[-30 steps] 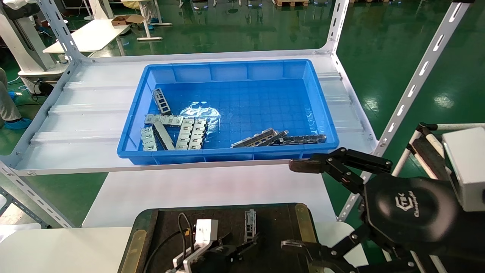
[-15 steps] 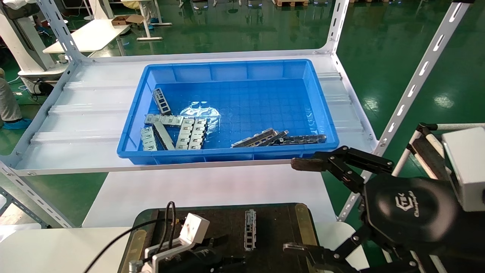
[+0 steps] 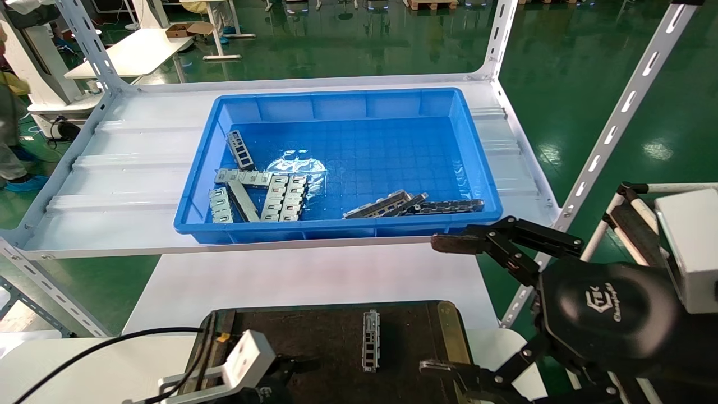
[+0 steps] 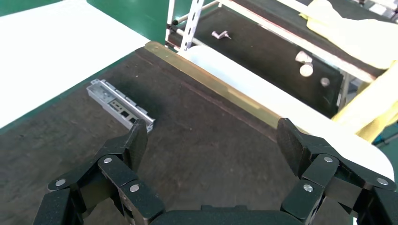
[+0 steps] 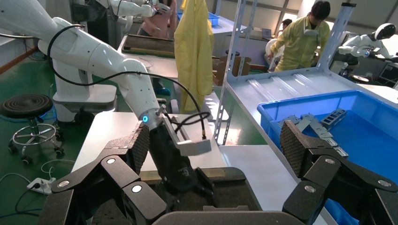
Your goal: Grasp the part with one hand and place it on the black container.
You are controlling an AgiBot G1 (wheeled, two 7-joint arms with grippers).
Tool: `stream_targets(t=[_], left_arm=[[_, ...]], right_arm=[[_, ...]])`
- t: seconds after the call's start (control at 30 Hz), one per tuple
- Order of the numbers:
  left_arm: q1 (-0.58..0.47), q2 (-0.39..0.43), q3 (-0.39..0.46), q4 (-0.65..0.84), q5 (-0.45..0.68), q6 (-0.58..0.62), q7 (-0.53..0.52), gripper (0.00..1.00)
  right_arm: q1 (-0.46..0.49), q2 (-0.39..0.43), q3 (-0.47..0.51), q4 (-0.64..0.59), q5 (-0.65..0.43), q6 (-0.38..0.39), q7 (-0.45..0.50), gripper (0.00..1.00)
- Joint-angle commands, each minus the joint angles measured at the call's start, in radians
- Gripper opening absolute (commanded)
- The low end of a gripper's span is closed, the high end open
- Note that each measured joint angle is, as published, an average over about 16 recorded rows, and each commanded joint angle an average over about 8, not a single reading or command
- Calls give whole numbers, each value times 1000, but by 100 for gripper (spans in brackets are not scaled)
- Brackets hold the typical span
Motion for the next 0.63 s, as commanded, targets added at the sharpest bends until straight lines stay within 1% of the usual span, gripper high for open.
stream_targets(t=[0.03,0.17,0.33,0.5,0.63], left_arm=[[11,-14,-25,19,-23,45,61,100],[18,-56,-50,33,-47,110,121,100],[27,-109,-74,33,-73,168,165,100],[32,-141,-89,18,-92,197,183,100],[32,-150,-93,7,-97,204,186,100]], right_arm=[[0,0,0,0,0,0,0,100],[0,0,0,0,0,0,0,100],[0,0,0,0,0,0,0,100],[0,0,0,0,0,0,0,100],[0,0,0,0,0,0,0,100]])
